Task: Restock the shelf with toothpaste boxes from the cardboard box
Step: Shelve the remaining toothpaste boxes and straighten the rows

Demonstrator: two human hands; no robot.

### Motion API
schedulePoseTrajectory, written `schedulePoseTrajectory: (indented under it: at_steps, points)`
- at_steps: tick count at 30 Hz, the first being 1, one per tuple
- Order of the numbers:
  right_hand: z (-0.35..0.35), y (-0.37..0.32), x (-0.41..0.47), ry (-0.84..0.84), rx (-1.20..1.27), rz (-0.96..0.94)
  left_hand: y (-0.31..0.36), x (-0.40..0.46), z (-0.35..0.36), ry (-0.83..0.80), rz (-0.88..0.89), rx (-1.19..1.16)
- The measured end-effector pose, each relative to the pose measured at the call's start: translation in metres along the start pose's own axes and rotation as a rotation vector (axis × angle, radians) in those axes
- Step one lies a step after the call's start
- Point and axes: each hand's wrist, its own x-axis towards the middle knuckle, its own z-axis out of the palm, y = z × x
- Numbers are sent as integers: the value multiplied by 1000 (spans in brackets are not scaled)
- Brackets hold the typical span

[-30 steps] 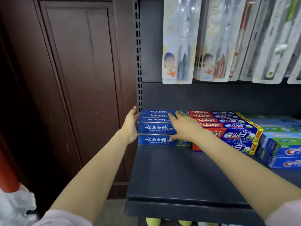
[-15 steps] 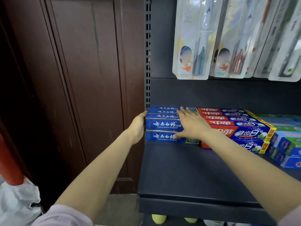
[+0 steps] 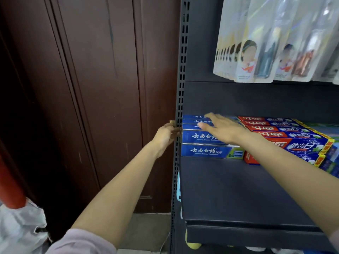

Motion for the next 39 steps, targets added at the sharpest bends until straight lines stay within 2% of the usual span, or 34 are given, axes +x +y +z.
schedulePoseTrajectory:
  at_steps: [5,10,13,20,29,33,39]
  points:
    - [4,-2,9,-126,-47,-67,-3,15,-16,-18,14,149]
    - [5,-5,6,-102,10,-74,-7,24,-14,-102,107,349]
    - [6,-9,6,-77,3,-53,-11,34,-15,-95,132,457]
    - [7,-17,5,3,-17,-26,-11,33,-16,-62,66,209]
    - [11,-15,10,-7,-40,-61,-12,26,-11,-98,77,225]
    - [8,-13,7,-1,-34,-75,-22,23,-18,-10,137,264]
    - [9,-10,10,49,-46,-84,-28,15,-24,-35,276,331]
